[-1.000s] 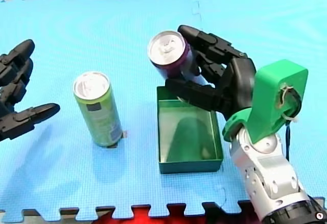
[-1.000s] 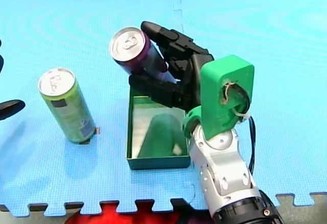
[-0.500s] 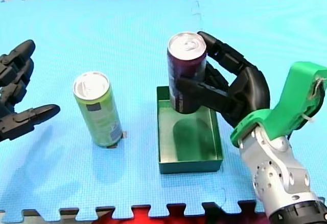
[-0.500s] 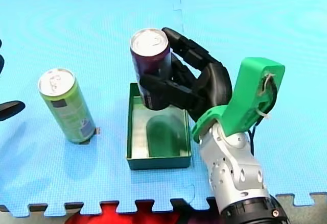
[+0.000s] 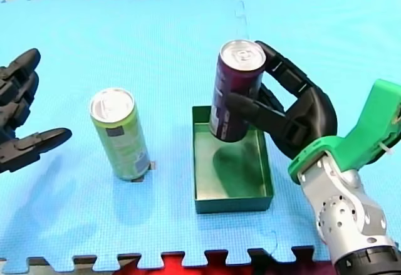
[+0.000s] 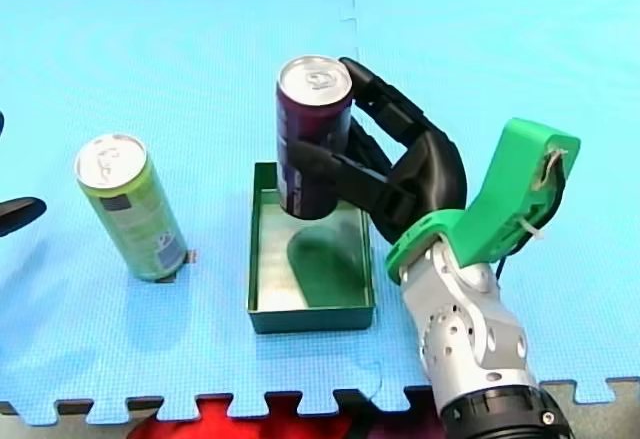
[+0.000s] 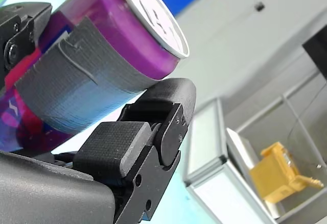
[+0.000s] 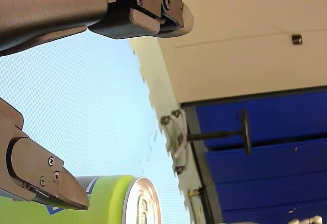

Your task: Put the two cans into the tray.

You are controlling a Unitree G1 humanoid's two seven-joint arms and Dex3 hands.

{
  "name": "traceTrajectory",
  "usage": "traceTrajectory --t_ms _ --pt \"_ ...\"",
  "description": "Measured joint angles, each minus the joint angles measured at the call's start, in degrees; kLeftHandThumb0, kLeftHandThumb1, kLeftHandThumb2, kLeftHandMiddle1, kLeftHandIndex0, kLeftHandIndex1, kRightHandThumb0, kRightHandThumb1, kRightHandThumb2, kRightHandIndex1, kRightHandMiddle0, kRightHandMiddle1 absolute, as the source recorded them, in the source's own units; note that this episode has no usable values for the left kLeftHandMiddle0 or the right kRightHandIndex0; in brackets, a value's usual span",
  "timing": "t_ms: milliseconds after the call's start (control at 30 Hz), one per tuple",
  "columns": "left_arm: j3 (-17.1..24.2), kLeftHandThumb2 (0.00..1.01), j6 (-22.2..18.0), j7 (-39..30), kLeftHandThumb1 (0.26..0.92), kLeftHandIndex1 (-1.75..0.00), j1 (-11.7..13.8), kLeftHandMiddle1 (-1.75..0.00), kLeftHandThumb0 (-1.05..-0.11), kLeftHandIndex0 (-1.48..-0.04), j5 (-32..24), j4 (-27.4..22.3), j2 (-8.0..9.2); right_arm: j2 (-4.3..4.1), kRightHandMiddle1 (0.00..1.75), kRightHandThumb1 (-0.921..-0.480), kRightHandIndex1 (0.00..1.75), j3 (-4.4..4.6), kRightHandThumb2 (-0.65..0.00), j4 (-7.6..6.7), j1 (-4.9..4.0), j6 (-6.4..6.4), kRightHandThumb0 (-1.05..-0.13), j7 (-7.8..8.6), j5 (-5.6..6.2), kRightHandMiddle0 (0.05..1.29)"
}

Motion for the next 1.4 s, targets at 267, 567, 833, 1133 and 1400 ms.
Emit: traceTrajectory --t_ms 267,567,833,1133,1400 --pt "-0.19 0.00 -0.01 1.13 0.676 0.00 0.18 0.00 -1.013 -0.30 0.56 -0.49 0.24 -0.01 0.00 -0.770 0.00 -1.42 0.000 2.09 -0.57 -0.10 -0.317 0.19 -0.09 1.24" --pt "-0.57 0.00 -0.03 2.77 0.684 0.00 0.57 0.00 -1.025 -0.31 1.42 -1.34 0.51 -0.10 0.00 -0.768 0.00 -1.94 0.000 3.50 -1.62 -0.77 -0.320 -0.59 -2.31 1.24" --pt "-0.88 0.00 0.18 3.51 0.689 0.00 1.44 0.00 -1.031 -0.31 1.42 -3.09 0.49 -0.12 0.00 -0.768 0.00 -2.00 0.000 3.78 -1.82 -1.68 -0.321 -0.95 -3.79 1.24" --pt "-1.28 0.00 0.91 3.92 0.690 0.00 2.31 0.00 -1.034 -0.31 1.36 -4.76 0.34 -0.12 0.00 -0.769 0.00 -2.28 -0.001 4.15 -1.92 -2.62 -0.318 -0.92 -4.28 1.24" --pt "-1.30 0.00 1.18 3.90 0.688 0.00 2.48 0.00 -1.034 -0.31 1.17 -5.15 0.19 -0.13 0.00 -0.771 0.00 -1.93 -0.001 4.39 -1.98 -4.69 -0.316 -0.78 -5.70 1.24"
